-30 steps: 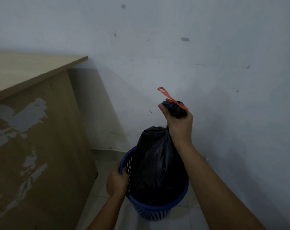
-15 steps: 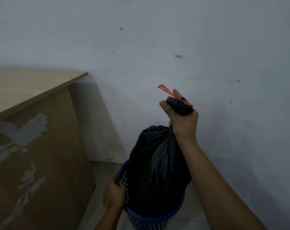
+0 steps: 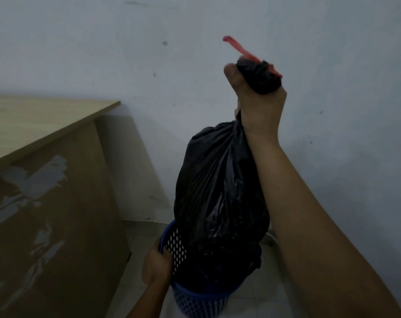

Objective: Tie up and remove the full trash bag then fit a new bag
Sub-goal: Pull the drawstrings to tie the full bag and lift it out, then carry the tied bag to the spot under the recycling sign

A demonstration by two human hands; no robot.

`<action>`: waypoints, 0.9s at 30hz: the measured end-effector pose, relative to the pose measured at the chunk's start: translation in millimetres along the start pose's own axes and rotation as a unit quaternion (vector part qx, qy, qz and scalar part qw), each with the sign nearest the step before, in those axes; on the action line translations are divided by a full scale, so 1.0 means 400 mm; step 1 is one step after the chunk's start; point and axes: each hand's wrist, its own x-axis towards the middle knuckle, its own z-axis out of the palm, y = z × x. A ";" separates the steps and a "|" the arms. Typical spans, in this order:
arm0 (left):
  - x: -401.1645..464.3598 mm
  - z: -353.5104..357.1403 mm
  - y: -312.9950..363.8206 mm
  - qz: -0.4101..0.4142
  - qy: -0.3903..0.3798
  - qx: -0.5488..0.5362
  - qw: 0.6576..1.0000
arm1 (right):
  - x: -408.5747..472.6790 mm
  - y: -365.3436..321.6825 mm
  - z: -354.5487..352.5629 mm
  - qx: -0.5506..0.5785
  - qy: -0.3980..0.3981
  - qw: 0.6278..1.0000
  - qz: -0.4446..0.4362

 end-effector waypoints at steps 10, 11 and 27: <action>-0.055 -0.134 0.174 -0.110 -0.103 -0.049 0.987 | 0.053 -0.042 0.055 -0.016 -0.014 0.999 0.044; -0.083 -0.160 0.222 -0.087 -0.107 -0.114 0.984 | 0.063 -0.053 0.062 -0.022 -0.015 0.998 0.056; -0.257 -0.723 0.974 0.087 -0.147 -0.250 0.953 | 0.439 -0.509 0.348 -0.130 -0.113 0.965 0.197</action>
